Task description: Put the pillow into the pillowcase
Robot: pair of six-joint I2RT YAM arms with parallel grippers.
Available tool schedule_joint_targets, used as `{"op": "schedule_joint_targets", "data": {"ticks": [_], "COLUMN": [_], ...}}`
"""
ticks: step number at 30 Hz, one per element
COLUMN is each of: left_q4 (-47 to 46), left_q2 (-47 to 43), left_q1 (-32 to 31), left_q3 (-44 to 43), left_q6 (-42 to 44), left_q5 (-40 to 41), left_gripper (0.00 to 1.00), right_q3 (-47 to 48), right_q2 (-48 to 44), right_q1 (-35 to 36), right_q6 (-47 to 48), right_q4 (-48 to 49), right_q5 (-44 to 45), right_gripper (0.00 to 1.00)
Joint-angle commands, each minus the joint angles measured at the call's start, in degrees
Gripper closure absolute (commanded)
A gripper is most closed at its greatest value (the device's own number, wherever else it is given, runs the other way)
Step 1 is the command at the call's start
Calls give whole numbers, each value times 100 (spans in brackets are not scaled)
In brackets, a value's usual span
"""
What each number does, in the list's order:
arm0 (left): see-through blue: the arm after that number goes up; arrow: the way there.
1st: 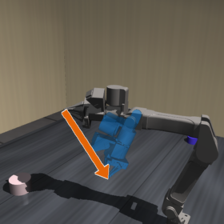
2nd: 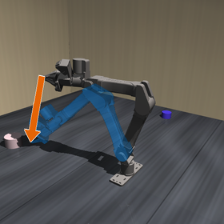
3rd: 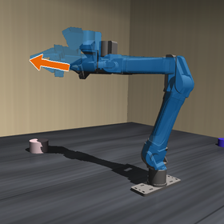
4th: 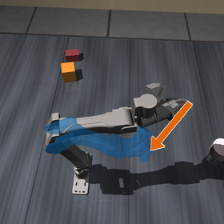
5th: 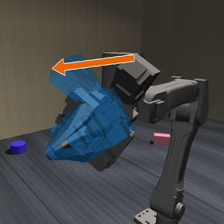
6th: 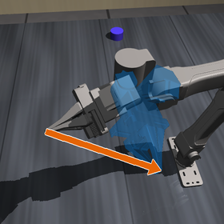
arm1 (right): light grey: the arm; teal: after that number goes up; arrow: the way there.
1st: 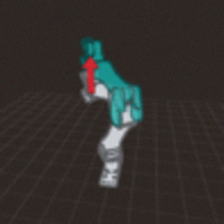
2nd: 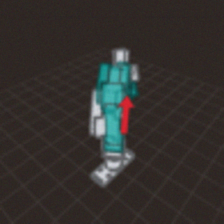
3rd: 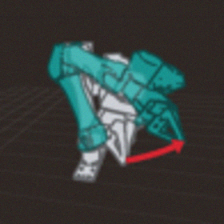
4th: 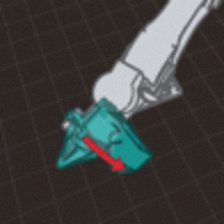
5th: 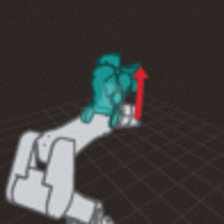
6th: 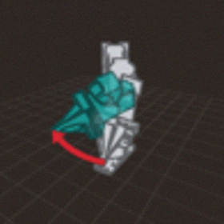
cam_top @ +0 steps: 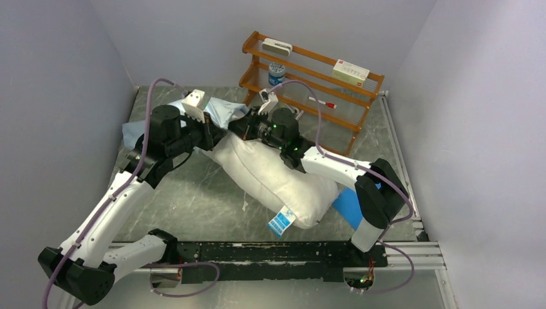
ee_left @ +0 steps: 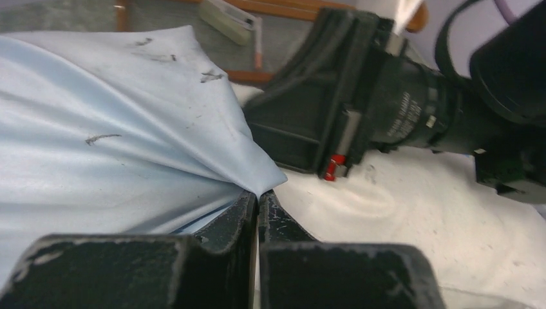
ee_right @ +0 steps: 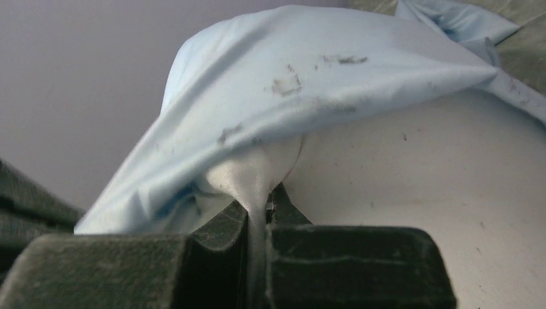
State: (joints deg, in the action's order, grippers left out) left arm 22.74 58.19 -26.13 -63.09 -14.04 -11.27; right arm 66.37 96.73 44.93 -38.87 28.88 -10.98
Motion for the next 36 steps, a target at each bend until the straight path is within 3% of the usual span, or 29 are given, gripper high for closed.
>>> {"op": "schedule_joint_targets", "data": {"ticks": [1,6,11,16,18,21,25,30,36], "left_q4": [-930,-1213,-1554,-770,-372,-295,17,716,1357], "left_q2": [-79,-129,-226,-116,-193,-501,-618,-345,271], "left_q1": [-146,-147,-145,-147,-147,-145,-147,-147,-145], "left_q3": [239,232,76,-76,-222,-275,-650,-1107,-1318], "left_q6": [-481,-932,-1335,-973,-767,-812,-797,-502,34], "left_q5": [-1914,-2726,-2871,-2431,-2053,-1320,-407,576,1379], "left_gripper": [95,95,95,95,88,62,50,42,38], "right_q3": [168,-111,-371,-578,-690,-861,-951,-952,-726], "right_q2": [-36,-303,-624,-814,-838,-786,-880,-1399,-1850], "right_q1": [-58,-161,-243,-67,47,177,310,226,-311], "right_q6": [-355,-428,-281,515,977,1612,2123,2309,2452], "right_q4": [1114,1389,1453,1098,623,9,-820,-1669,-3135], "right_q5": [630,1039,1052,-110,-462,-815,-813,-1287,-1689], "right_gripper": [100,100,100,100,100,100,80,44,25]}}
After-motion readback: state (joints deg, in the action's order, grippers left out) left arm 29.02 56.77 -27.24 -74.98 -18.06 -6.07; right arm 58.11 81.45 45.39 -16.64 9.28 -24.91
